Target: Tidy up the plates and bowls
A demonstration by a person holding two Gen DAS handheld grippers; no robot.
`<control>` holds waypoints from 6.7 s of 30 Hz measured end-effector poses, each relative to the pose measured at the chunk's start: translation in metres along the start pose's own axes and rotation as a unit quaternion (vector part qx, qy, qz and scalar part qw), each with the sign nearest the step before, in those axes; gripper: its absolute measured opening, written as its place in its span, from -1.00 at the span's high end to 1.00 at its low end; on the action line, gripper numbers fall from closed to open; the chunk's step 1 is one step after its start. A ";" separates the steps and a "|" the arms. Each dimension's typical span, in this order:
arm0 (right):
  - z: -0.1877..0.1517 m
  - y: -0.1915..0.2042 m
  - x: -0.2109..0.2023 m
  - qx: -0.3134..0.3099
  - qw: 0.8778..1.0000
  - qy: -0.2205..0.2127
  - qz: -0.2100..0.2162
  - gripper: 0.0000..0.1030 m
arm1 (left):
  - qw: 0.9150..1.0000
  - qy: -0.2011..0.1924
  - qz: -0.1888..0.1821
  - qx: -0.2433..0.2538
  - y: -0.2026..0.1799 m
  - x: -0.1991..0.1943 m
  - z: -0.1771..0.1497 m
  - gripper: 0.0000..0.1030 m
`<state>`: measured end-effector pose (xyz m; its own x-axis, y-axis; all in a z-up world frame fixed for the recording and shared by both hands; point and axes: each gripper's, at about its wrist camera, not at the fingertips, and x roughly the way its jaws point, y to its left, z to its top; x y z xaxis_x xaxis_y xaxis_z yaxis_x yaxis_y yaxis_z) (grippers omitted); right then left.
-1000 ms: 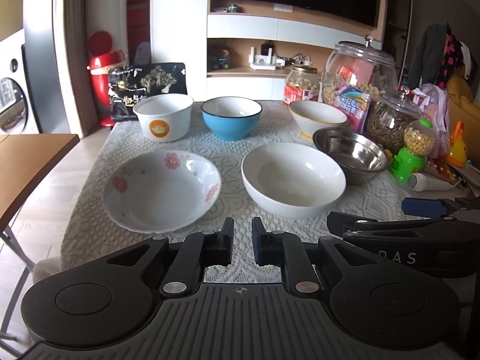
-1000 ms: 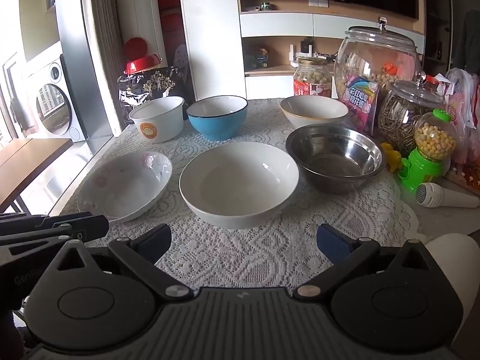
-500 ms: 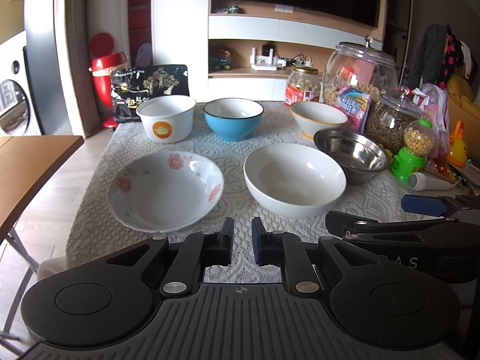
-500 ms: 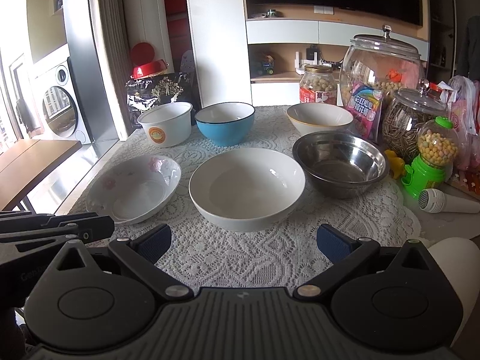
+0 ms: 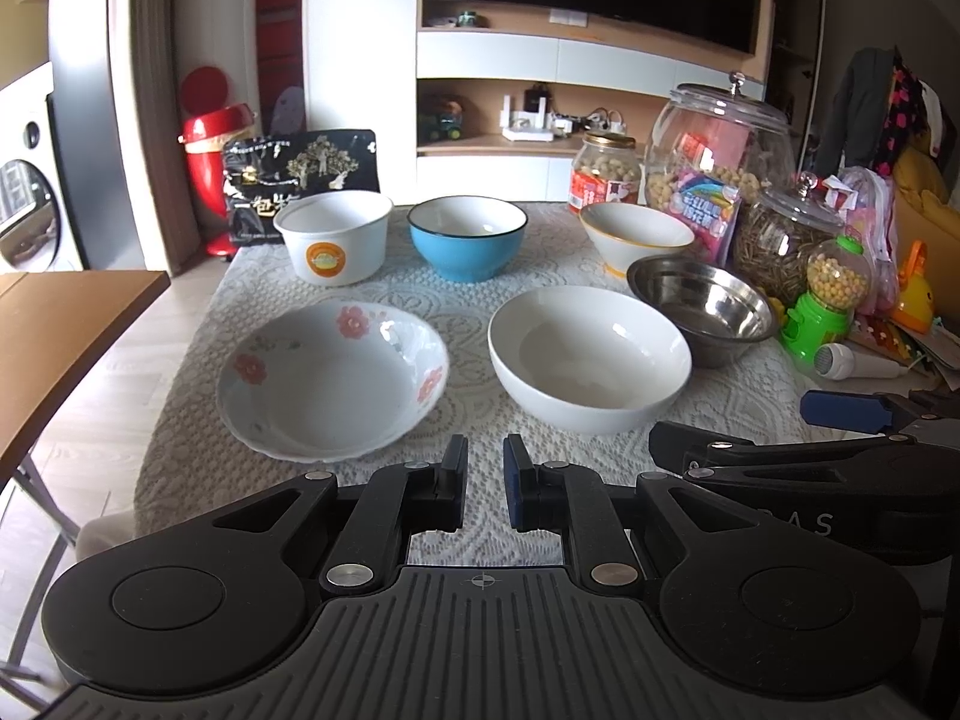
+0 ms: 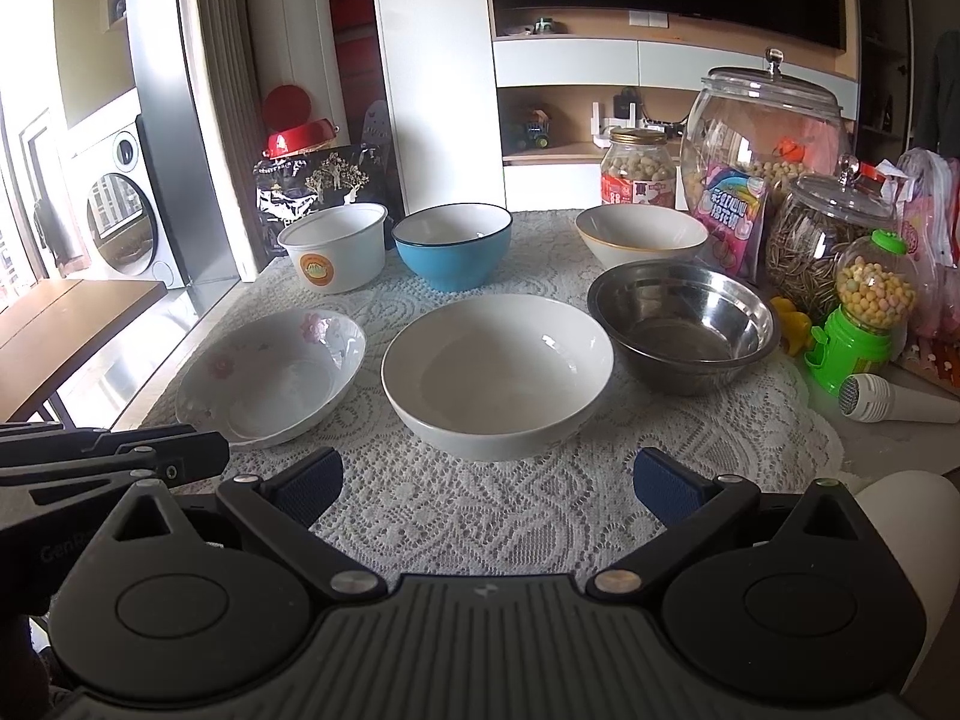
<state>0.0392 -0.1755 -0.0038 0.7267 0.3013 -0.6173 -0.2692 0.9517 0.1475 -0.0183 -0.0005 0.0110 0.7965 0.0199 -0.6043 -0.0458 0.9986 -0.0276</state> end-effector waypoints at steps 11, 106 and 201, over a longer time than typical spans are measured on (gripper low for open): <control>-0.002 -0.001 0.001 0.004 1.000 0.005 0.002 -1.00 | 1.000 0.002 0.000 0.000 -0.001 -0.002 -0.001 0.69; 0.134 0.120 0.331 -0.112 0.908 0.359 0.183 -1.00 | 0.960 0.119 -0.004 -0.253 0.216 0.141 0.010 0.49; 0.130 0.020 0.151 -0.118 0.991 -0.069 0.000 -0.39 | 0.990 0.070 -0.071 -0.101 0.115 0.162 0.103 0.58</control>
<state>0.2260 -0.1035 0.0063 0.8015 0.3224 -0.5036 -0.3978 0.9163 -0.0465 0.1674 0.1224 -0.0082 0.7132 -0.1418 -0.6864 -0.0700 0.9600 -0.2711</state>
